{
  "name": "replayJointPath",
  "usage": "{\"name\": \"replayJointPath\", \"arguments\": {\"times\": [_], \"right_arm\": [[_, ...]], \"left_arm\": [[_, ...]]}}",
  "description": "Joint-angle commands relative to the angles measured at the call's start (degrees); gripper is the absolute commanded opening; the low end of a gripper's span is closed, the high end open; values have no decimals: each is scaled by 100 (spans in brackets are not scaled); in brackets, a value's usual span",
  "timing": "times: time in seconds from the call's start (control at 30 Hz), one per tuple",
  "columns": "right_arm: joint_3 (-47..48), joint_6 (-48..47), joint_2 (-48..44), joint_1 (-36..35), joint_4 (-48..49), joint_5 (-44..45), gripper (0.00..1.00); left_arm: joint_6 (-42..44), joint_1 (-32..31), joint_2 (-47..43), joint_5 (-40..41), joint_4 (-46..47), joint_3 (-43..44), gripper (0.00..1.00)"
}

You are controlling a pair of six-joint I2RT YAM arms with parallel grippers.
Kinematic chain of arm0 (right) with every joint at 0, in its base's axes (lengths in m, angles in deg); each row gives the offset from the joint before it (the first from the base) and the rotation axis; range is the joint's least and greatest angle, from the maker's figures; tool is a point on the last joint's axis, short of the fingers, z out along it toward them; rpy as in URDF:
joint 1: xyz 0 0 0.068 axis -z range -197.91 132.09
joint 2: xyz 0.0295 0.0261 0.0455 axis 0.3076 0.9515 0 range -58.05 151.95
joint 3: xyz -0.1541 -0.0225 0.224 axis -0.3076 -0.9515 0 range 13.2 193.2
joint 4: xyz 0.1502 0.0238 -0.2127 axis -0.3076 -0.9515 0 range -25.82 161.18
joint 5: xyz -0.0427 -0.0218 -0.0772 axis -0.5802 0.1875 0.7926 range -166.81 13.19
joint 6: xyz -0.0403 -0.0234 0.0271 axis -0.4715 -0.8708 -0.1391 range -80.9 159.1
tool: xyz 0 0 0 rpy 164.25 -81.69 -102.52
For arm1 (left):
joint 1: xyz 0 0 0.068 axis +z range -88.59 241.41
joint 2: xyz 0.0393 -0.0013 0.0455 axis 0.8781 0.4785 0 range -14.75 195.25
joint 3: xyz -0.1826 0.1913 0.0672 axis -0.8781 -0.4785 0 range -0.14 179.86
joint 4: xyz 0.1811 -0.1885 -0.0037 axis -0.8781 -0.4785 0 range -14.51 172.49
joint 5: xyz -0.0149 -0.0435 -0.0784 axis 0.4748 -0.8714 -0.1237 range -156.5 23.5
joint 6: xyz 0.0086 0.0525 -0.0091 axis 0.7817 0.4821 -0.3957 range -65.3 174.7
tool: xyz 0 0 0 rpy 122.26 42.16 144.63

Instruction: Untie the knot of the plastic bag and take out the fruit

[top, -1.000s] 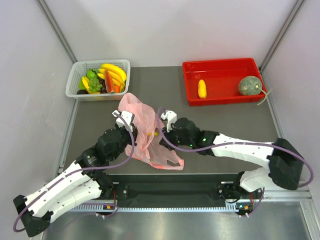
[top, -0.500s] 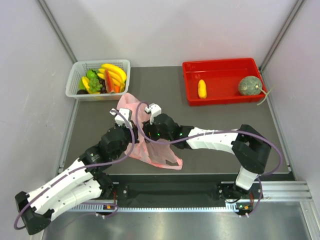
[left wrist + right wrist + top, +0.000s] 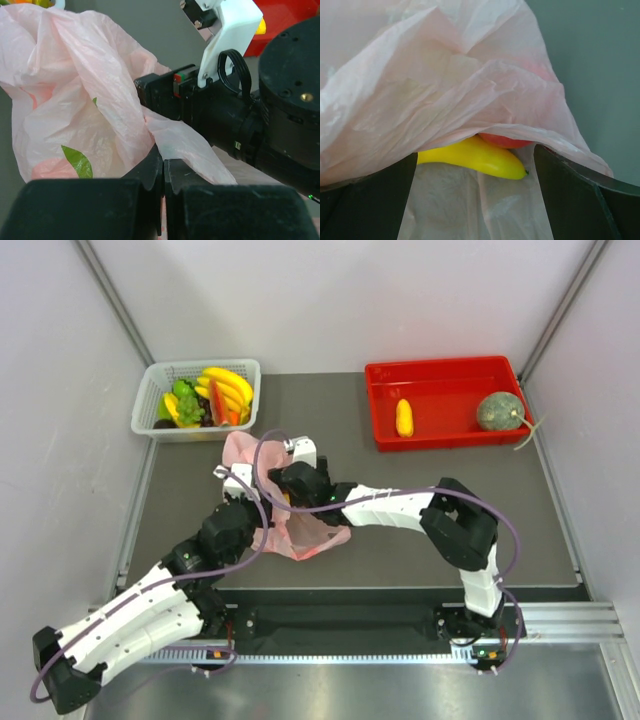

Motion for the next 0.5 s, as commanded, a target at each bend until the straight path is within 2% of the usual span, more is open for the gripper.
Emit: {"name": "replayJointPath", "arguments": {"times": [0.0, 0.23, 0.47], "right_arm": [[390, 126, 150, -35, -75, 671, 100], [847, 249, 703, 175, -145, 593, 100], [593, 442, 880, 254, 189, 451, 100]], "left_arm": [[-71, -44, -162, -221, 525, -173, 0], [-62, -44, -293, -185, 649, -481, 0], [-220, -44, -329, -256, 675, -666, 0]]}}
